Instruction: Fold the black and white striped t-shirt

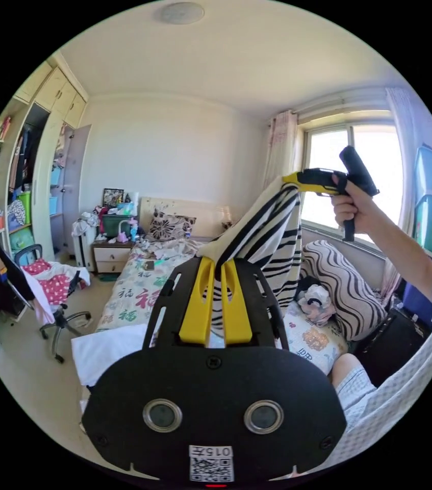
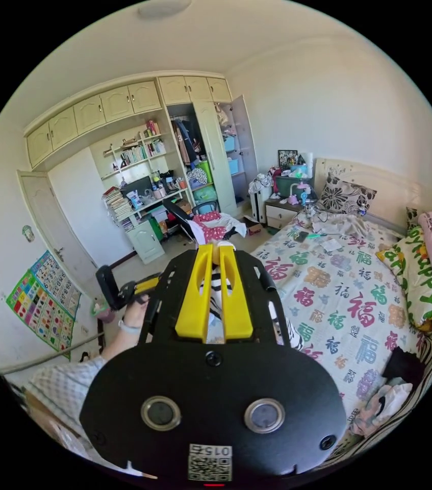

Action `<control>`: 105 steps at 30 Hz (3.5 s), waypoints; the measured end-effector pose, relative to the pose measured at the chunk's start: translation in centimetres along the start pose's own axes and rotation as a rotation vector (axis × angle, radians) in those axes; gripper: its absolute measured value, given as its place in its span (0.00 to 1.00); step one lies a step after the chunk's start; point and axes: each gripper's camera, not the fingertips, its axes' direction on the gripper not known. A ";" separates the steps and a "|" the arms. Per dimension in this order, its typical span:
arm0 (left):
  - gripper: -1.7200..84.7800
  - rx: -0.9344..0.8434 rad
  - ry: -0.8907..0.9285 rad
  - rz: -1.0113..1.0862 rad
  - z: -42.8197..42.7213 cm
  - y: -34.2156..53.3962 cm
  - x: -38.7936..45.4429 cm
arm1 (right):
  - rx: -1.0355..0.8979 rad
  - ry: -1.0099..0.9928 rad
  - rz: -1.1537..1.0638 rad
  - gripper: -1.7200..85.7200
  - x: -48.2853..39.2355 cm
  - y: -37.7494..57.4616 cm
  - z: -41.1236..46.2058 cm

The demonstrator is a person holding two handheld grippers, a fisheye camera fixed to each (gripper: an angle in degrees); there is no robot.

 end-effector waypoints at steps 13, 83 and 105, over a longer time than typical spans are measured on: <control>0.02 -0.320 0.536 0.244 15.5 -2.7 14.8 | 0.068 -0.041 0.155 0.04 7.7 18.6 -18.2; 0.04 -0.867 0.218 -0.378 46.7 30.8 3.1 | -0.651 0.406 0.487 0.01 23.6 52.4 7.5; 0.03 -0.741 0.656 -0.372 42.6 30.3 1.0 | -0.667 0.211 0.412 0.13 21.1 52.2 8.8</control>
